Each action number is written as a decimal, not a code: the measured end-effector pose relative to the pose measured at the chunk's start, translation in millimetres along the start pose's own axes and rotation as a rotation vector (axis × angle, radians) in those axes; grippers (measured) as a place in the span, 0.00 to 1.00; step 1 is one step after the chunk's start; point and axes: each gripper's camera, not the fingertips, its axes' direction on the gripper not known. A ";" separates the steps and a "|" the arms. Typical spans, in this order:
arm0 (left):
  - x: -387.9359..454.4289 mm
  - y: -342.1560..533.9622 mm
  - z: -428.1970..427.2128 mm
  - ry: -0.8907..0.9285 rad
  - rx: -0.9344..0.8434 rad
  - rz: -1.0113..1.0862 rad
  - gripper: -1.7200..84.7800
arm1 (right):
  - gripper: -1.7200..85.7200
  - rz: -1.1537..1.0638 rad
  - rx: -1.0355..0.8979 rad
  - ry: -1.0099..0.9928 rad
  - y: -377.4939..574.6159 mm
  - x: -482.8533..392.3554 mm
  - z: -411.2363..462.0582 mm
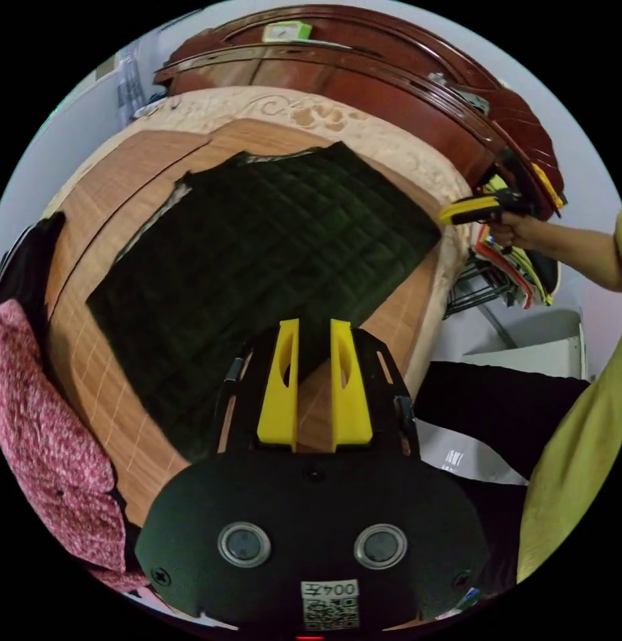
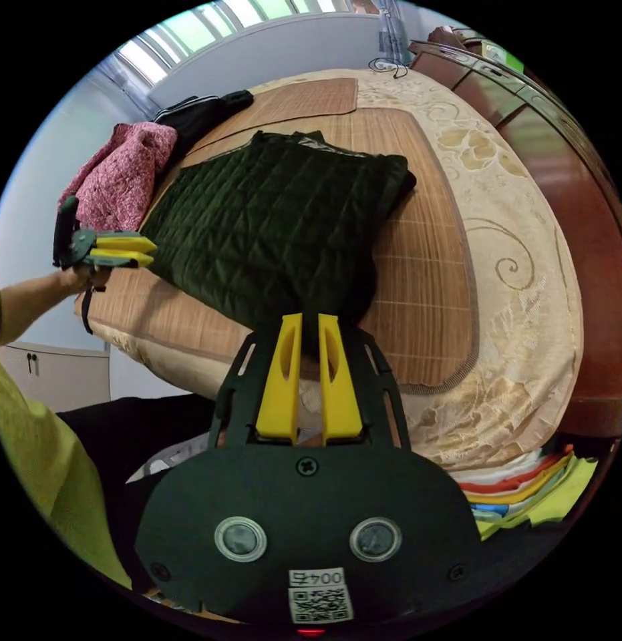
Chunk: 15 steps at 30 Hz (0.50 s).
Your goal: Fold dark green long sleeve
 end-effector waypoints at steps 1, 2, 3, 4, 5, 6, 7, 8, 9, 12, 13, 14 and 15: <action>7.9 -8.8 14.6 0.004 -0.014 0.024 0.11 | 0.09 0.002 -0.002 0.001 -5.5 2.4 5.5; 9.9 -12.3 23.3 0.008 -0.032 0.030 0.11 | 0.09 0.013 -0.024 0.001 -9.7 7.5 13.6; 10.8 -16.9 43.8 0.003 -0.097 0.026 0.12 | 0.09 0.022 -0.041 0.000 -10.9 11.2 18.3; 10.5 -17.5 56.7 -0.009 -0.117 0.028 0.12 | 0.10 0.042 -0.068 -0.003 -11.1 19.6 26.6; 10.2 -17.6 58.9 -0.010 -0.109 0.032 0.12 | 0.10 0.057 -0.087 -0.019 -9.5 28.6 31.2; 8.8 -19.6 59.9 -0.008 -0.118 0.037 0.12 | 0.10 0.061 -0.086 -0.031 -8.6 32.8 30.8; 8.6 -21.9 57.2 0.007 -0.130 0.052 0.13 | 0.10 0.066 -0.057 -0.051 -6.7 40.6 24.5; 8.6 -22.6 54.9 0.012 -0.131 0.056 0.13 | 0.11 0.074 -0.016 -0.063 -4.5 49.2 15.3; 9.0 -23.1 48.6 0.020 -0.125 0.061 0.13 | 0.12 0.083 0.003 -0.070 -3.4 54.3 10.8; 14.4 -23.6 25.4 0.030 -0.030 0.045 0.13 | 0.14 0.141 0.041 -0.137 -1.2 85.1 1.8; 20.7 -26.6 21.5 0.033 0.004 0.052 0.14 | 0.15 0.160 0.040 -0.147 -2.6 96.6 3.7; 24.9 -28.9 21.3 0.033 0.017 0.064 0.14 | 0.15 0.173 0.033 -0.158 -5.8 106.8 7.4; 34.0 -34.7 23.9 0.030 0.035 0.094 0.14 | 0.15 0.178 0.029 -0.165 -8.0 111.5 9.6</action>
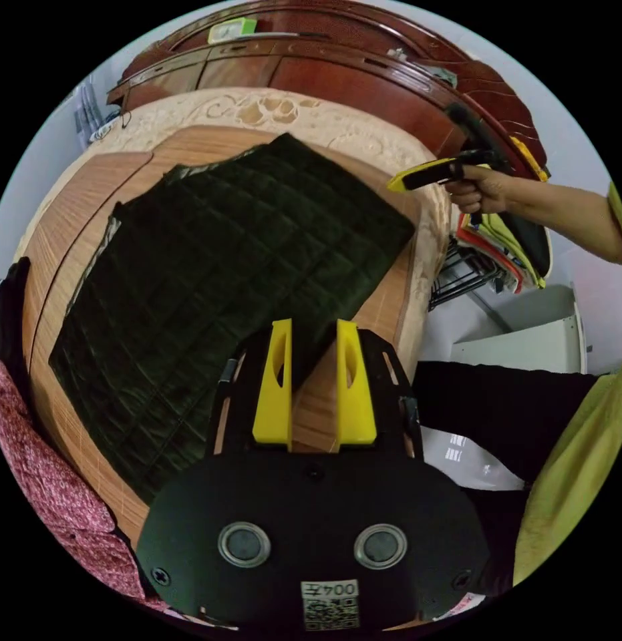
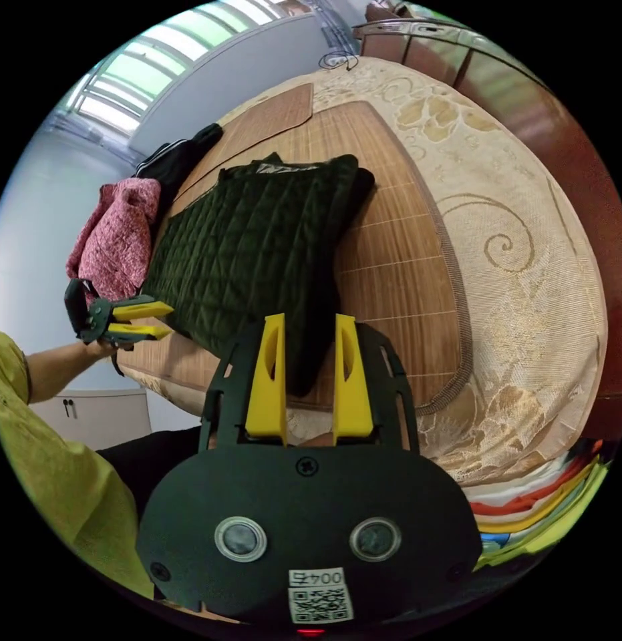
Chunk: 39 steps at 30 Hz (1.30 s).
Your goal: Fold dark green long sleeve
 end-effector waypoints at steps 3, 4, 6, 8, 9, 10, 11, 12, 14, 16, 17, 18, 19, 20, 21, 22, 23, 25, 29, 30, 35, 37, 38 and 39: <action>18.7 -20.6 21.2 0.001 -0.004 0.072 0.15 | 0.17 0.007 -0.030 -0.054 -16.1 18.5 10.7; 25.6 -29.5 31.3 0.001 -0.012 0.099 0.16 | 0.18 0.012 -0.046 -0.089 -22.3 25.5 15.9; 37.3 -42.6 43.1 0.000 -0.012 0.141 0.16 | 0.18 0.005 -0.068 -0.131 -29.7 34.7 23.4; 53.6 -54.5 51.6 -0.026 -0.001 0.203 0.17 | 0.19 -0.005 -0.090 -0.168 -36.4 46.4 31.0; 66.1 -60.6 58.6 -0.055 -0.004 0.252 0.18 | 0.19 -0.002 -0.091 -0.185 -37.4 49.7 32.7; 77.3 -65.1 66.7 -0.073 -0.004 0.293 0.18 | 0.19 0.008 -0.096 -0.218 -38.8 56.3 36.2; 81.5 -66.7 71.1 -0.077 -0.006 0.304 0.18 | 0.19 0.013 -0.103 -0.243 -39.6 61.6 40.0; 89.0 -69.8 81.9 -0.078 -0.022 0.320 0.18 | 0.19 0.013 -0.109 -0.250 -39.9 63.5 42.1; 96.6 -72.5 99.1 -0.088 -0.050 0.326 0.19 | 0.18 0.008 -0.114 -0.264 -40.3 68.4 47.2; 96.1 -72.8 117.6 -0.071 -0.089 0.273 0.19 | 0.18 0.003 -0.122 -0.270 -40.1 69.4 48.0; 94.2 -71.8 118.4 -0.063 -0.087 0.250 0.19 | 0.18 -0.012 -0.115 -0.263 -38.8 66.8 44.6; 89.2 -67.1 114.0 -0.045 -0.062 0.189 0.19 | 0.18 -0.025 -0.106 -0.257 -37.8 64.1 41.4; 82.3 -58.3 105.3 -0.021 -0.019 0.111 0.19 | 0.18 -0.052 -0.081 -0.238 -34.4 56.1 33.1; 78.0 -52.6 100.5 -0.005 0.001 0.065 0.18 | 0.17 -0.071 -0.058 -0.208 -29.2 46.0 24.7; 68.1 -38.2 90.8 0.027 0.037 -0.036 0.18 | 0.17 -0.079 -0.052 -0.189 -26.1 40.5 21.4; 57.8 -21.2 82.5 0.052 0.071 -0.140 0.17 | 0.16 -0.093 -0.033 -0.151 -19.0 28.5 15.6; 52.2 -12.0 79.4 0.066 0.081 -0.194 0.16 | 0.14 -0.090 -0.027 -0.123 -12.2 16.9 12.9; 32.4 25.8 71.5 0.097 0.102 -0.388 0.13 | 0.12 -0.083 -0.026 -0.093 -3.5 -1.7 13.6; 19.4 75.3 67.6 0.103 0.112 -0.538 0.11 | 0.12 -0.078 -0.045 -0.072 -4.9 -53.4 36.8; 17.8 89.1 65.5 0.095 0.123 -0.566 0.11 | 0.12 -0.087 -0.050 -0.067 -8.1 -62.0 42.3; 5.6 139.9 56.9 0.076 0.193 -0.649 0.11 | 0.13 -0.106 -0.071 -0.049 -49.9 -124.5 95.9; -6.3 165.7 56.4 0.068 0.199 -0.673 0.12 | 0.13 -0.066 -0.105 -0.035 -55.8 -131.7 118.7; -9.3 172.6 56.1 0.065 0.200 -0.675 0.12 | 0.13 -0.040 -0.170 -0.024 -56.0 -132.9 137.8; -14.7 186.5 55.1 0.055 0.202 -0.674 0.12 | 0.13 -0.022 -0.209 -0.021 -54.9 -132.5 147.4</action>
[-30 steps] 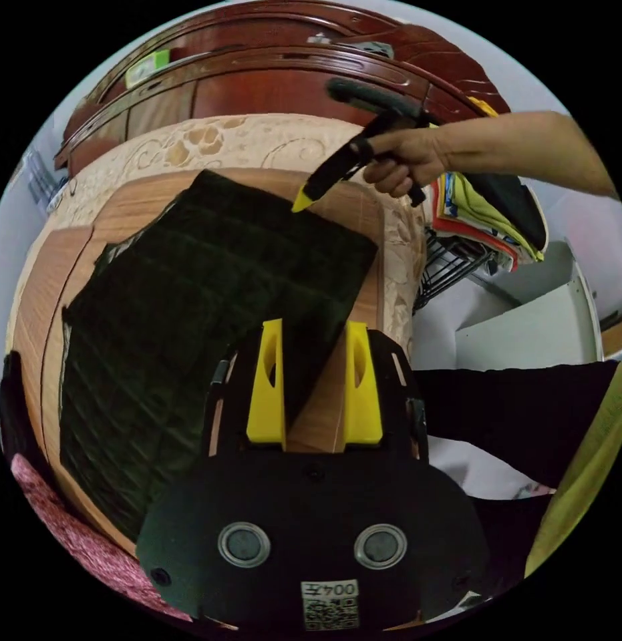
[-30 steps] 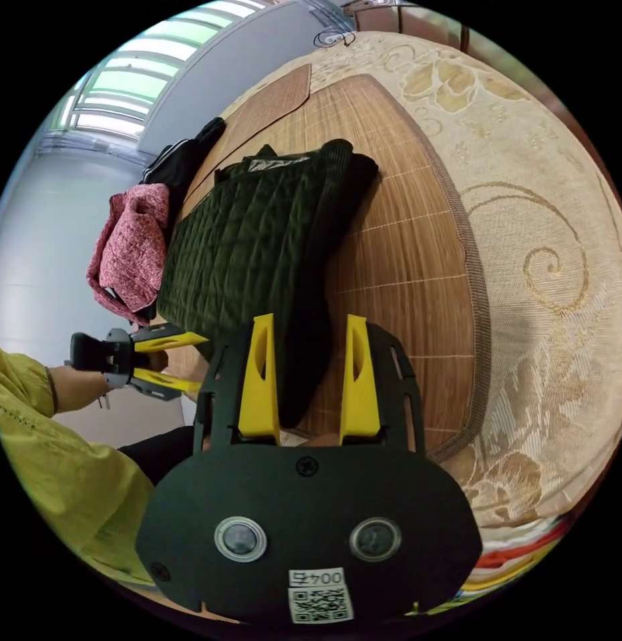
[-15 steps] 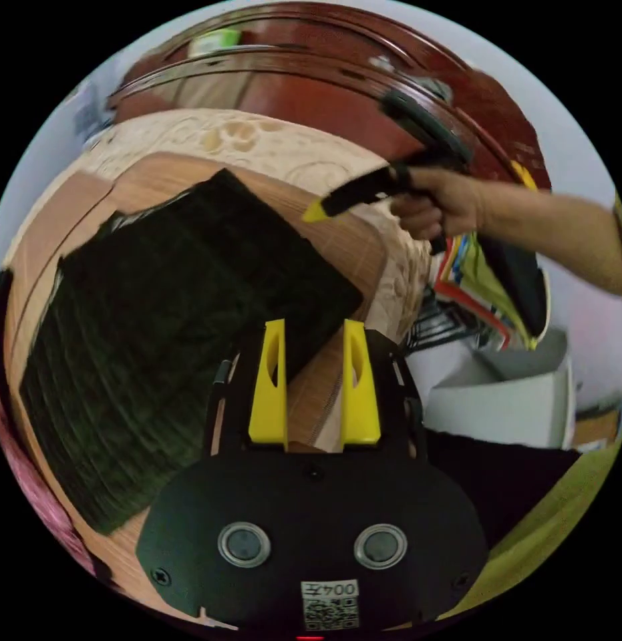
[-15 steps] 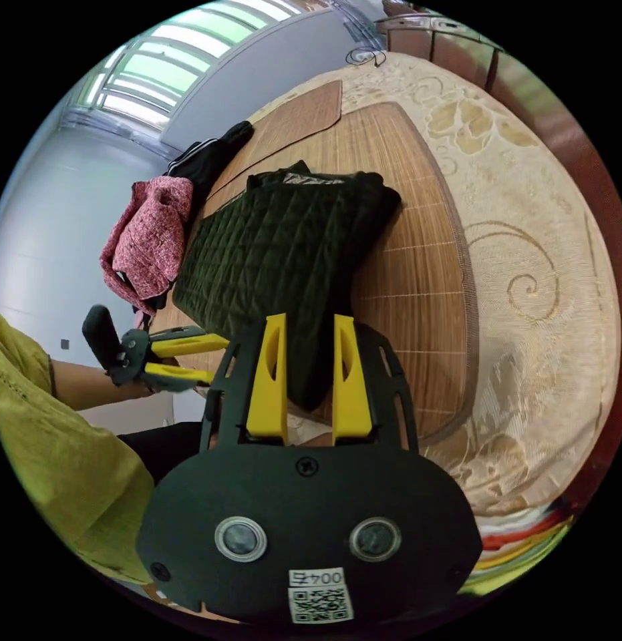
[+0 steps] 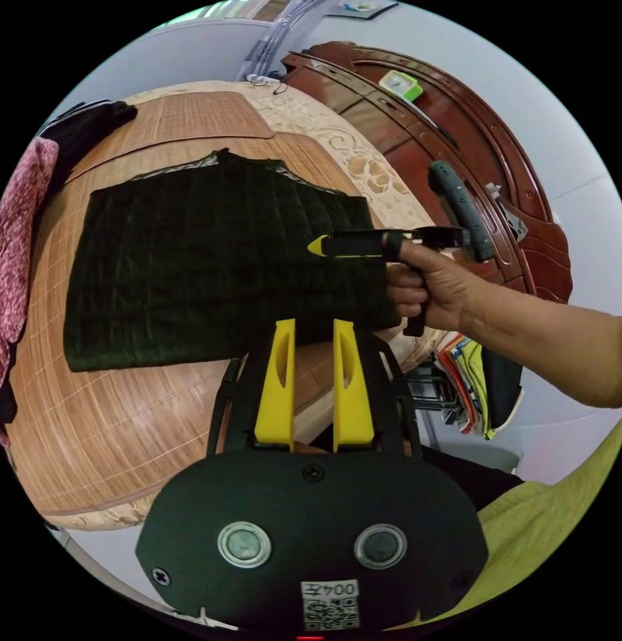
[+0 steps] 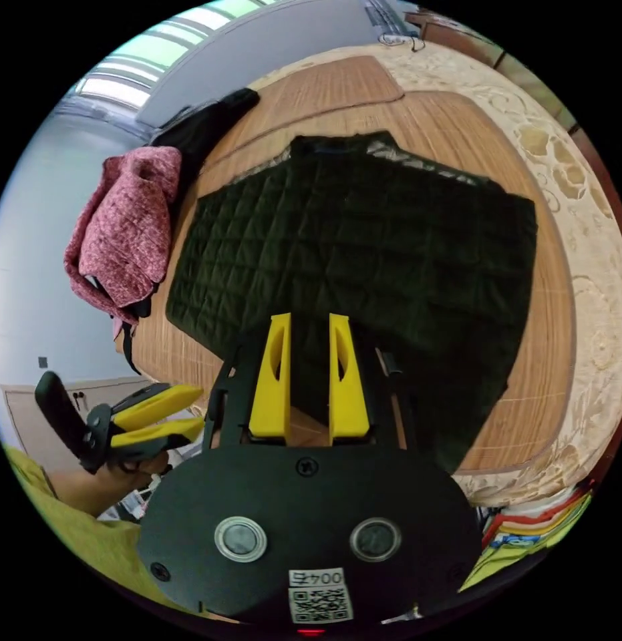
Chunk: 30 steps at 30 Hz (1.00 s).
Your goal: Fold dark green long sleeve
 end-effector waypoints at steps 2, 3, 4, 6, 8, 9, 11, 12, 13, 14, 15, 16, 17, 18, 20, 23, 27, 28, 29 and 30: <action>-20.2 11.7 -5.3 -0.010 -0.003 0.010 0.12 | 0.14 0.083 0.011 -0.052 6.8 1.9 11.0; -35.2 20.0 -8.2 -0.012 -0.011 0.013 0.13 | 0.14 0.105 0.037 -0.077 10.4 2.3 8.7; -51.9 28.3 -10.9 -0.017 -0.017 0.006 0.13 | 0.14 0.149 0.087 -0.128 19.8 3.9 4.1; -78.9 38.8 -13.6 -0.020 -0.032 -0.012 0.14 | 0.14 0.218 0.137 -0.193 38.1 9.2 -0.3; -107.3 47.0 -17.6 -0.039 -0.034 -0.026 0.15 | 0.14 0.292 0.185 -0.219 64.9 17.2 -3.2; -127.2 51.3 -20.6 -0.050 -0.035 -0.039 0.15 | 0.14 0.311 0.200 -0.222 71.7 19.5 -3.8; -155.9 56.6 -24.4 -0.066 -0.040 -0.056 0.16 | 0.14 0.394 0.250 -0.260 97.8 29.7 -2.8; -174.3 59.5 -26.6 -0.086 -0.045 -0.069 0.16 | 0.14 0.414 0.262 -0.269 104.0 31.9 -2.2; -191.2 61.5 -28.4 -0.102 -0.047 -0.080 0.16 | 0.14 0.446 0.281 -0.283 115.1 35.2 -0.4; -198.7 62.0 -29.0 -0.107 -0.047 -0.083 0.17 | 0.14 0.467 0.290 -0.293 124.3 37.3 2.1; -212.3 62.1 -29.2 -0.119 -0.045 -0.091 0.17 | 0.14 0.476 0.292 -0.297 128.3 38.2 3.6; -223.8 60.9 -28.1 -0.131 -0.045 -0.101 0.17 | 0.14 0.489 0.291 -0.307 135.2 39.6 6.9; -228.3 59.9 -27.2 -0.138 -0.044 -0.101 0.17 | 0.14 0.496 0.291 -0.318 141.0 40.8 9.8; -235.8 57.1 -24.5 -0.162 -0.041 -0.096 0.18 | 0.14 0.498 0.293 -0.323 143.5 41.5 11.1; -246.1 51.3 -17.4 -0.178 -0.046 -0.102 0.18 | 0.14 0.497 0.297 -0.337 150.9 45.9 16.7; -263.0 42.6 -1.1 -0.168 -0.072 -0.147 0.18 | 0.15 0.512 0.291 -0.365 157.0 57.6 25.1; -280.8 42.8 17.0 -0.141 -0.111 -0.209 0.19 | 0.15 0.526 0.301 -0.374 165.2 68.0 26.9; -282.9 43.7 19.4 -0.124 -0.110 -0.218 0.19 | 0.15 0.525 0.299 -0.374 167.5 69.9 28.2; -283.2 43.9 20.5 -0.116 -0.110 -0.218 0.19 | 0.15 0.525 0.296 -0.385 169.6 71.9 30.6; -282.6 43.6 22.1 -0.111 -0.107 -0.210 0.19 | 0.15 0.526 0.293 -0.393 170.5 72.8 32.2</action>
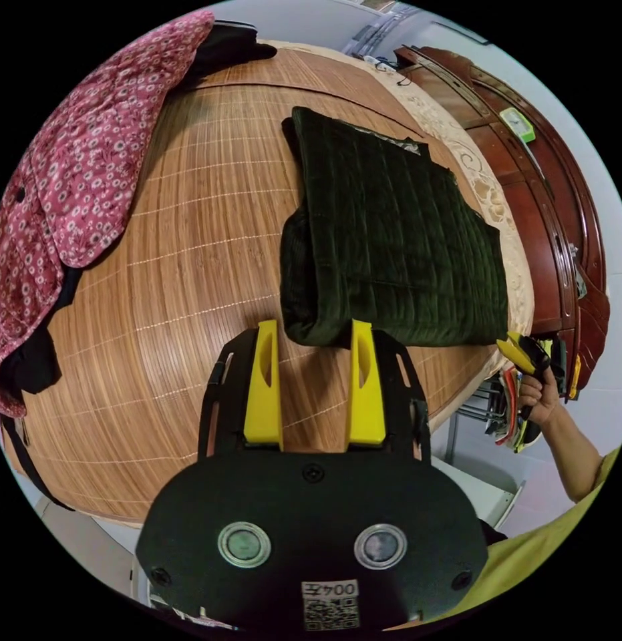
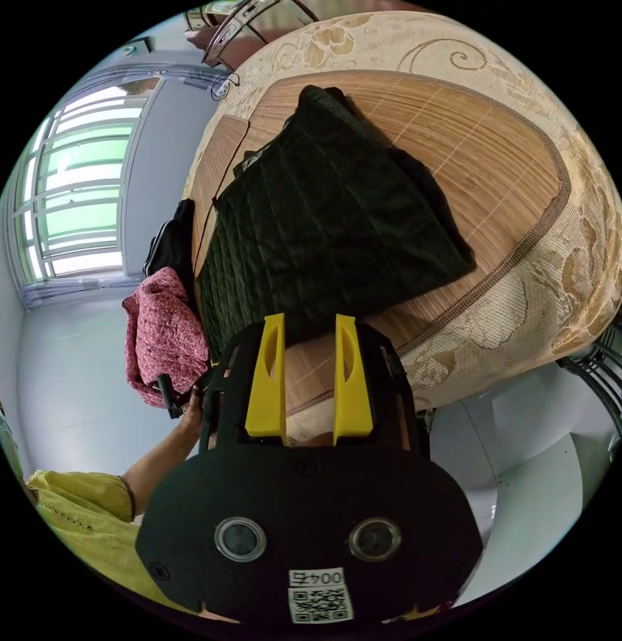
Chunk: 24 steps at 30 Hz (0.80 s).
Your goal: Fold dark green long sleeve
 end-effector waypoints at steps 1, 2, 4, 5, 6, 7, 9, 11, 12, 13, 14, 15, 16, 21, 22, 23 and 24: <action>1.3 -1.2 1.7 -0.005 -0.004 0.006 0.19 | 0.15 0.008 -0.006 -0.016 1.2 3.6 1.8; 1.8 -2.2 2.3 -0.009 -0.006 0.007 0.19 | 0.15 0.014 -0.010 -0.029 2.5 6.3 3.8; 0.2 -6.7 3.2 -0.010 -0.017 -0.006 0.19 | 0.15 0.017 -0.016 -0.045 4.3 8.6 7.5; -0.7 -7.9 3.3 -0.005 -0.019 -0.014 0.19 | 0.15 0.020 -0.019 -0.052 5.2 9.4 10.4; -1.5 -10.6 3.4 0.002 -0.025 -0.020 0.19 | 0.15 0.021 -0.020 -0.055 5.3 9.6 12.0; -1.1 -14.3 3.2 -0.001 -0.039 -0.015 0.18 | 0.15 0.022 -0.024 -0.062 4.7 9.5 15.1; 1.2 -20.9 3.2 -0.017 -0.061 -0.008 0.18 | 0.15 0.022 -0.027 -0.062 2.6 8.0 18.9; 5.9 -28.8 3.6 -0.050 -0.087 -0.004 0.16 | 0.15 0.018 -0.026 -0.060 0.2 3.7 22.0; 9.4 -33.6 4.2 -0.040 -0.103 0.007 0.15 | 0.15 0.016 -0.025 -0.059 -0.1 2.3 22.6; 11.4 -37.7 4.3 -0.031 -0.123 0.002 0.13 | 0.15 0.012 -0.027 -0.054 -0.1 -0.7 23.6; 12.0 -39.0 3.4 -0.032 -0.127 -0.004 0.12 | 0.15 0.004 -0.027 -0.049 0.8 -4.2 23.9; 13.4 -39.3 0.6 -0.027 -0.122 -0.005 0.10 | 0.15 -0.001 -0.026 -0.045 1.5 -6.1 23.9; 14.3 -37.5 -3.0 -0.035 -0.111 0.000 0.08 | 0.15 -0.012 -0.029 -0.036 3.1 -9.5 24.2; 10.2 -25.7 -26.0 0.025 -0.051 -0.014 0.06 | 0.15 -0.020 -0.047 -0.017 9.5 -17.1 29.6; 11.7 -22.9 -33.5 0.010 -0.047 0.006 0.06 | 0.15 -0.024 -0.050 -0.014 10.9 -20.6 31.6; 11.8 -21.2 -37.0 -0.001 -0.048 0.014 0.06 | 0.14 -0.034 -0.054 -0.010 12.2 -25.5 33.8; 9.7 -17.2 -43.7 -0.019 -0.055 0.020 0.06 | 0.14 -0.042 -0.057 -0.005 12.8 -28.5 34.9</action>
